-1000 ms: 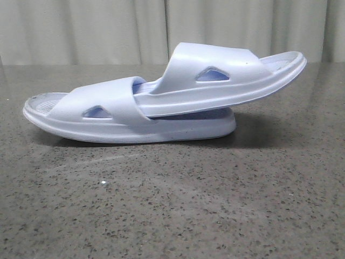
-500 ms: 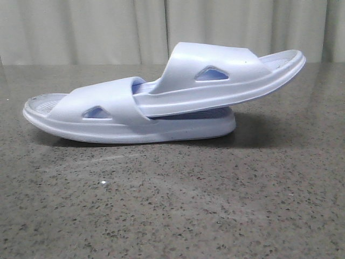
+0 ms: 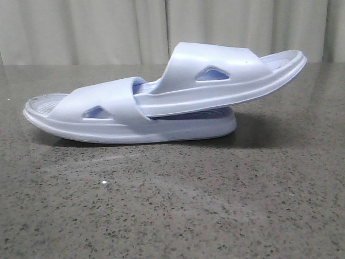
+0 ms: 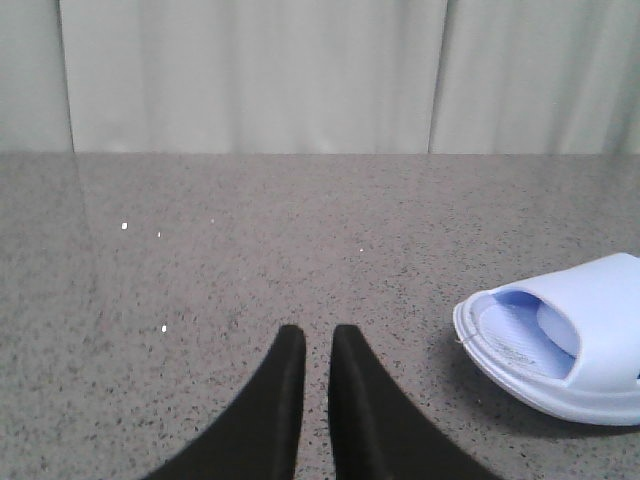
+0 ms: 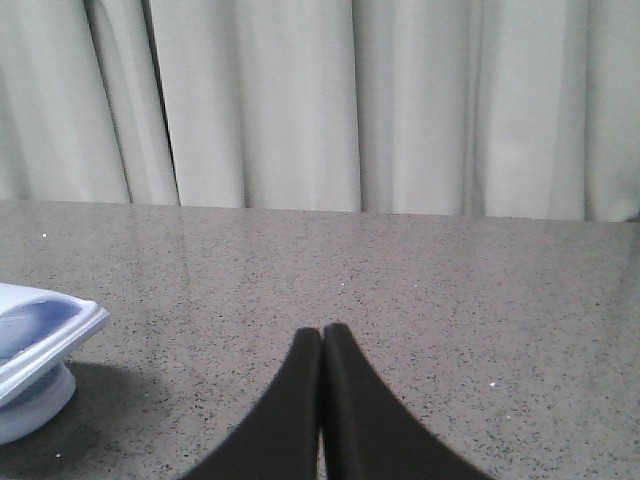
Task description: Insert blue slippers together front up
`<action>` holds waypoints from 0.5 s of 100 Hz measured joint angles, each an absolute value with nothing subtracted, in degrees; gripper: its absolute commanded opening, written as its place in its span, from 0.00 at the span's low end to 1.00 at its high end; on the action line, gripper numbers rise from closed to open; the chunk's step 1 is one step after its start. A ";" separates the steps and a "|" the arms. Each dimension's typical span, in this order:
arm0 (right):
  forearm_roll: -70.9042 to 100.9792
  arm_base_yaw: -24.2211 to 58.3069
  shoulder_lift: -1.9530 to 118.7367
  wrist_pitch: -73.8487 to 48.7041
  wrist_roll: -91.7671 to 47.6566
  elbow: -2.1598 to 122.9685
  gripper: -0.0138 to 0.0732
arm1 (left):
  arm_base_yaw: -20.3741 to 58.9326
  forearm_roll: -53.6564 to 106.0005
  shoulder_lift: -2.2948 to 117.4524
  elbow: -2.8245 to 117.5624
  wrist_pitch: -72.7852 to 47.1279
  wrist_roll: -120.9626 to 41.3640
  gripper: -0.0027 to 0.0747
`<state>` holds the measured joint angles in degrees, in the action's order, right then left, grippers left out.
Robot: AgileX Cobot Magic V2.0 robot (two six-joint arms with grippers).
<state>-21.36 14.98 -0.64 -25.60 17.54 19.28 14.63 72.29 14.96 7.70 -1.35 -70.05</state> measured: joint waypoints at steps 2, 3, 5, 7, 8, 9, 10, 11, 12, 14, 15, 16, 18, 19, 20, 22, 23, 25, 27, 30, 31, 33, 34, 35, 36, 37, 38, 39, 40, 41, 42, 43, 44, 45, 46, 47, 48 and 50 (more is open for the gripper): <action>-21.36 14.98 -0.64 -25.60 17.54 19.28 0.04 | 14.63 68.66 14.40 7.70 -1.81 -67.45 0.06; -21.36 14.98 -0.64 -25.60 17.54 19.28 0.04 | 14.63 67.45 14.20 7.70 -1.84 -66.48 0.06; -21.36 14.98 -0.64 -25.60 17.54 19.28 0.04 | 14.63 63.46 13.57 7.67 -2.15 -63.25 0.06; -21.36 14.98 -0.64 -25.60 17.54 19.28 0.04 | 14.63 59.25 12.90 7.57 -2.42 -59.73 0.06; -21.36 14.98 -0.64 -25.60 17.54 19.28 0.04 | 14.63 57.79 12.67 7.57 -2.44 -58.51 0.06; -21.36 14.98 -0.64 -25.60 17.54 19.28 0.04 | 14.52 54.85 12.20 7.43 -2.53 -55.97 0.06; -21.36 14.98 -0.64 -25.60 17.54 19.28 0.04 | 14.36 53.44 11.98 7.43 -2.70 -54.66 0.06; -21.36 14.98 -0.64 -25.60 17.54 19.28 0.04 | 14.34 51.95 11.51 7.22 -2.90 -53.38 0.06; -21.36 14.98 -0.64 -25.60 17.54 19.28 0.04 | 14.24 49.01 11.28 7.27 -3.03 -50.69 0.06; -21.36 14.98 -0.64 -25.60 17.54 19.28 0.04 | 13.94 44.65 10.60 6.97 -3.35 -46.74 0.06; -21.36 14.98 -0.64 -25.60 17.54 19.28 0.04 | 13.67 43.22 10.38 6.94 -3.46 -45.44 0.06; -21.36 14.98 -0.64 -25.60 17.54 19.28 0.04 | 13.52 40.45 9.94 6.78 -3.70 -42.88 0.06; -21.36 14.98 -0.64 -25.60 17.54 19.28 0.04 | 13.05 37.80 9.31 6.44 -3.97 -40.40 0.06; -21.36 14.98 -0.64 -25.60 17.54 19.28 0.04 | 12.89 35.23 9.10 6.41 -4.26 -37.98 0.06; -21.36 14.98 -0.64 -25.60 17.54 19.28 0.04 | 12.54 33.98 8.69 6.29 -4.46 -36.84 0.06; -21.36 14.98 -0.64 -25.60 17.54 19.28 0.04 | 11.93 30.44 8.30 5.95 -4.98 -33.51 0.06; -21.36 14.98 -0.64 -25.60 17.54 19.28 0.04 | 11.73 28.21 7.92 5.76 -5.36 -31.41 0.06; -21.36 14.98 -0.64 -25.60 17.54 19.28 0.04 | 11.09 26.10 7.40 5.56 -5.91 -29.41 0.06; -21.36 14.98 -0.64 -25.60 17.54 19.28 0.04 | 10.42 23.12 6.89 5.35 -6.36 -26.56 0.06; -21.36 14.98 -0.64 -25.60 17.54 19.28 0.04 | 9.50 18.72 6.28 4.80 -7.41 -22.26 0.06; -21.36 14.98 -0.64 -25.60 17.54 19.28 0.04 | 9.07 17.95 6.13 4.76 -7.61 -21.48 0.06; -21.36 14.98 -0.64 -25.60 17.54 19.28 0.04 | 8.63 15.68 5.68 4.40 -8.13 -19.20 0.06; -21.36 14.98 -0.64 -25.60 17.54 19.28 0.04 | 8.20 14.95 5.38 4.29 -8.26 -18.51 0.06; -21.36 14.98 -0.64 -25.60 17.54 19.28 0.04 | 7.99 13.60 5.22 4.06 -8.42 -17.16 0.06; -21.36 14.98 -0.64 -25.60 17.54 19.28 0.04 | 7.60 12.93 5.06 3.93 -8.55 -16.51 0.06; -21.36 14.98 -0.64 -25.60 17.54 19.28 0.04 | 7.40 11.65 4.74 3.70 -8.68 -15.25 0.06; -21.36 14.98 -0.64 -25.60 17.54 19.28 0.04 | 7.04 11.05 4.57 3.58 -8.69 -14.65 0.06; -21.36 14.98 -0.64 -25.60 17.54 19.28 0.04 | 6.87 10.45 4.23 3.45 -8.80 -14.07 0.06; -21.36 14.98 -0.64 -25.60 17.54 19.28 0.04 | 6.71 9.26 4.05 3.17 -8.80 -12.93 0.06; -21.36 14.98 -0.64 -25.60 17.54 19.28 0.04 | 6.40 8.68 3.68 3.03 -8.80 -12.40 0.06; -21.36 14.98 -0.64 -25.60 17.54 19.28 0.04 | 6.23 7.60 3.51 2.76 -8.80 -11.38 0.06; -21.36 14.98 -0.64 -25.60 17.54 19.28 0.04 | 5.96 7.06 3.32 2.60 -8.80 -10.86 0.06; -21.36 14.98 -0.64 -25.60 17.54 19.28 0.04 | 5.86 6.03 2.91 2.31 -8.69 -9.94 0.06; -21.36 14.98 -0.64 -25.60 17.54 19.28 0.04 | 5.67 5.51 2.72 2.15 -8.68 -9.47 0.06; -21.36 14.98 -0.64 -25.60 17.54 19.28 0.04 | 5.66 5.04 2.31 1.98 -8.55 -9.05 0.06; -21.36 14.98 -0.64 -25.60 17.54 19.28 0.04 | 5.57 4.08 2.10 1.66 -8.33 -8.25 0.06; -21.36 14.98 -0.64 -25.60 17.54 19.28 0.04 | 5.46 3.62 1.68 1.49 -8.32 -7.86 0.06; -21.36 14.98 -0.64 -25.60 17.54 19.28 0.04 | 5.43 2.34 1.26 0.99 -7.98 -6.80 0.06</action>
